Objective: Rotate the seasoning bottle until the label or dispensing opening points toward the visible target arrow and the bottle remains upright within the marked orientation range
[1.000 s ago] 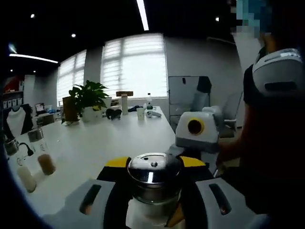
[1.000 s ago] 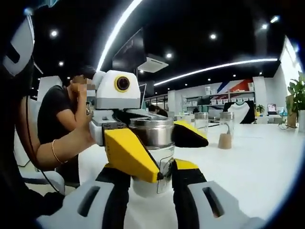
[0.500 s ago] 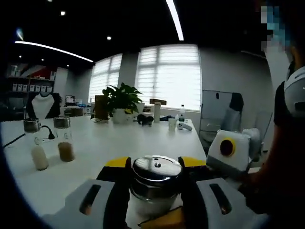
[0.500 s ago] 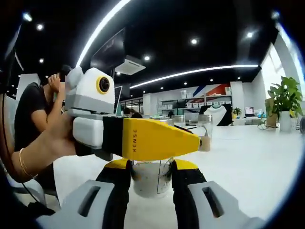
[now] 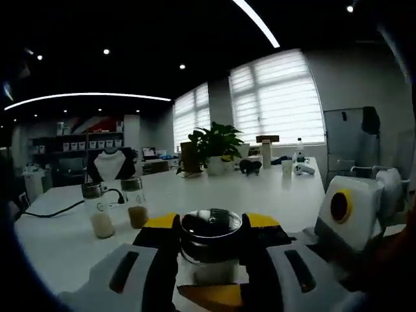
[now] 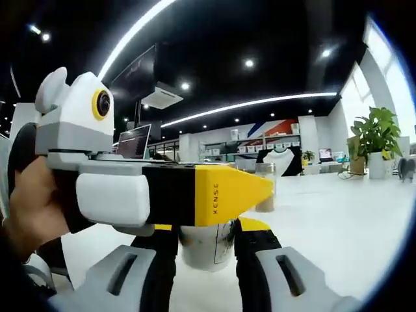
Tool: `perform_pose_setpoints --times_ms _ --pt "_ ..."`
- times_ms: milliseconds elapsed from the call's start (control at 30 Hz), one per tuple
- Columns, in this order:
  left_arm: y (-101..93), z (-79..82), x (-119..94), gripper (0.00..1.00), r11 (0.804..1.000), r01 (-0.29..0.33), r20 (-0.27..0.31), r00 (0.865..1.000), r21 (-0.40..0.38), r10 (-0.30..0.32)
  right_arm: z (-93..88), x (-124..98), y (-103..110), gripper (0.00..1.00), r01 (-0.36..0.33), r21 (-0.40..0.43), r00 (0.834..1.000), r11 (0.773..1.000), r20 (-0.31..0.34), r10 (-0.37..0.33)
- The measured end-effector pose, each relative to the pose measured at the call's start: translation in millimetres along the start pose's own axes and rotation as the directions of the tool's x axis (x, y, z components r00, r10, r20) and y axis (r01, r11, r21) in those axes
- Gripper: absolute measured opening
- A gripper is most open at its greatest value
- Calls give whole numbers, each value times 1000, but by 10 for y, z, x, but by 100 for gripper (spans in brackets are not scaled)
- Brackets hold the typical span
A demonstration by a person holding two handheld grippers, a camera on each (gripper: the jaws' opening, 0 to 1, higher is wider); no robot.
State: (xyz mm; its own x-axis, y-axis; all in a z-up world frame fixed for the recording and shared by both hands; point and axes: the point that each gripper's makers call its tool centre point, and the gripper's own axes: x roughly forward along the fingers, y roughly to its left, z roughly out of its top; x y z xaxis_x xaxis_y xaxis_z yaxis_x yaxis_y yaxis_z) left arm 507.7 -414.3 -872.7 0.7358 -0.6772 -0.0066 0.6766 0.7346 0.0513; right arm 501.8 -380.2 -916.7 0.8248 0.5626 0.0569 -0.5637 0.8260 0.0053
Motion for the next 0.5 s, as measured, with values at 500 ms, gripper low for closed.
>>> perform_pose_setpoints --times_ms 500 --pt "-20 38 -73 37 996 -86 88 992 -39 89 -4 -46 -74 31 24 8 1000 1000 -1 -24"
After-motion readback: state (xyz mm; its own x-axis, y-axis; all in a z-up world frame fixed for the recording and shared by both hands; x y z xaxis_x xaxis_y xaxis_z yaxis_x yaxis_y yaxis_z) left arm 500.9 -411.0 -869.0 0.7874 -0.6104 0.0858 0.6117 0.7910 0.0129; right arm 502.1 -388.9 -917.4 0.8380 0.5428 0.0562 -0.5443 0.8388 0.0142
